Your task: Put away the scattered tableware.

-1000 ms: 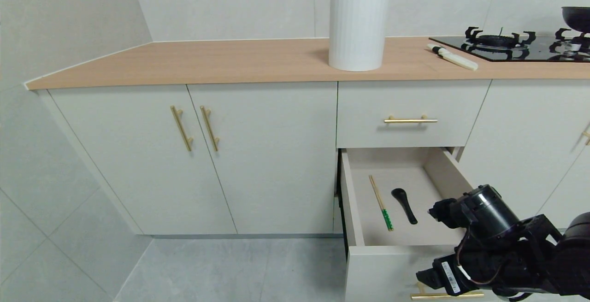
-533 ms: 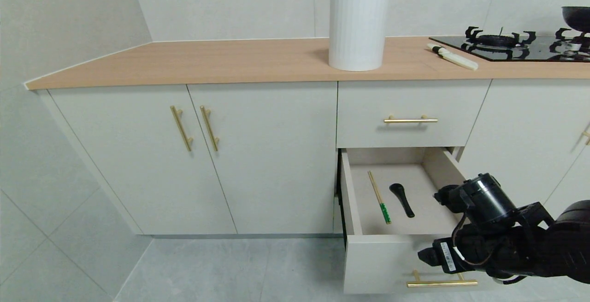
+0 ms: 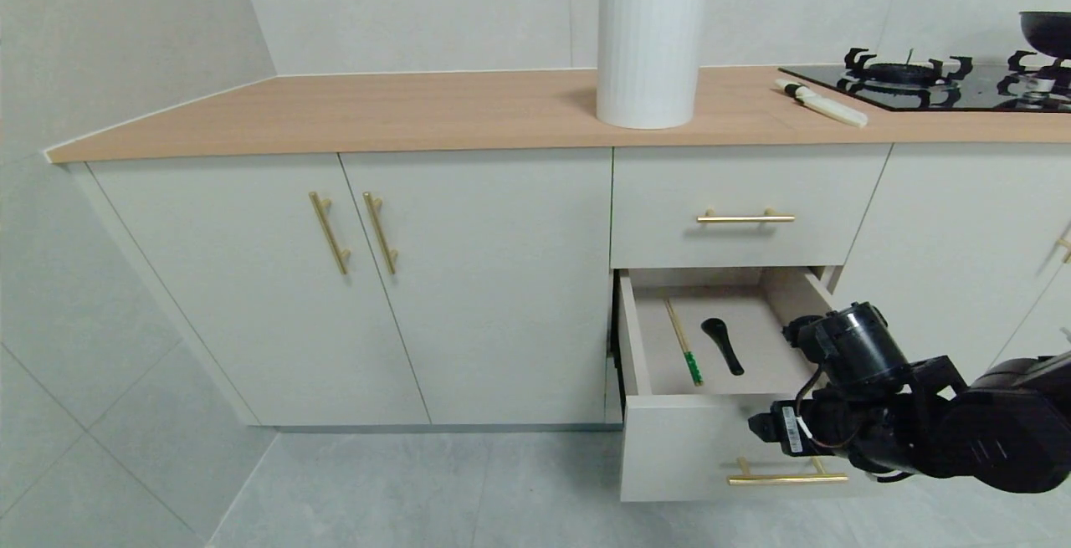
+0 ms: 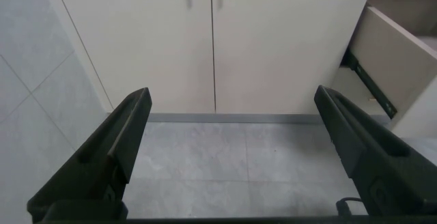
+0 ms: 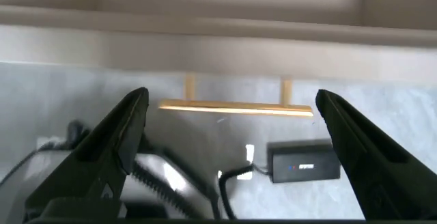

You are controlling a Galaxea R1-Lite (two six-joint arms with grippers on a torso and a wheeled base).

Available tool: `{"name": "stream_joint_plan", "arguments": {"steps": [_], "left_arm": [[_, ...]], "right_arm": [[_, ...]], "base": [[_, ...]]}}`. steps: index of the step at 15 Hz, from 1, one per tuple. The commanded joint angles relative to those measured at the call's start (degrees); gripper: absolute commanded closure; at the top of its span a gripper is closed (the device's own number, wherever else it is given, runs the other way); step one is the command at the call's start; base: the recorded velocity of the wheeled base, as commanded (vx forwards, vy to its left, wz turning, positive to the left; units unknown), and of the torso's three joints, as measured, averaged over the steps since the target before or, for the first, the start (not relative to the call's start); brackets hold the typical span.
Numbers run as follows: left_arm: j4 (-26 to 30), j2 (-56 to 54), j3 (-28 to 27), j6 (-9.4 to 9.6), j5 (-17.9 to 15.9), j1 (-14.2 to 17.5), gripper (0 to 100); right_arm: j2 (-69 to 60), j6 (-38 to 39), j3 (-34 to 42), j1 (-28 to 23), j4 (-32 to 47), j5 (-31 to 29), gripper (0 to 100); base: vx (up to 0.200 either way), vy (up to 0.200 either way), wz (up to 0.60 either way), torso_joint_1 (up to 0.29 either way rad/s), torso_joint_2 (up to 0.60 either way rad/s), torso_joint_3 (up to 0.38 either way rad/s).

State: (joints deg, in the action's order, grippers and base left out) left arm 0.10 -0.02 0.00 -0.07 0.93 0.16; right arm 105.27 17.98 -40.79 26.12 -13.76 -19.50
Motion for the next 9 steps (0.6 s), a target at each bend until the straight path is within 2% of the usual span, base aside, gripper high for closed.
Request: {"name": "stream_joint_plan", "arguments": {"steps": [1, 5, 9], "left_arm": [[-0.01, 0.02, 0.00, -0.01, 0.04, 0.02, 0], [-0.01, 0.02, 0.00, -0.10, 0.04, 0.02, 0], [-0.01, 0.02, 0.00, -0.01, 0.04, 0.02, 0]], "right_arm": [[3.10, 0.04, -1.57, -0.72, -0.83, -0.27, 0], [9.26, -0.49, -8.78, -2.22, -6.19, -0.18, 0], [13.91, -0.67, -15.37, -3.27, -6.54, -0.18, 0]], "base": [[0.000, 0.000, 0.00, 0.000, 0.00, 0.000], [0.000, 0.000, 0.00, 0.000, 0.00, 0.000], [0.000, 0.000, 0.00, 0.000, 0.00, 0.000]]}}
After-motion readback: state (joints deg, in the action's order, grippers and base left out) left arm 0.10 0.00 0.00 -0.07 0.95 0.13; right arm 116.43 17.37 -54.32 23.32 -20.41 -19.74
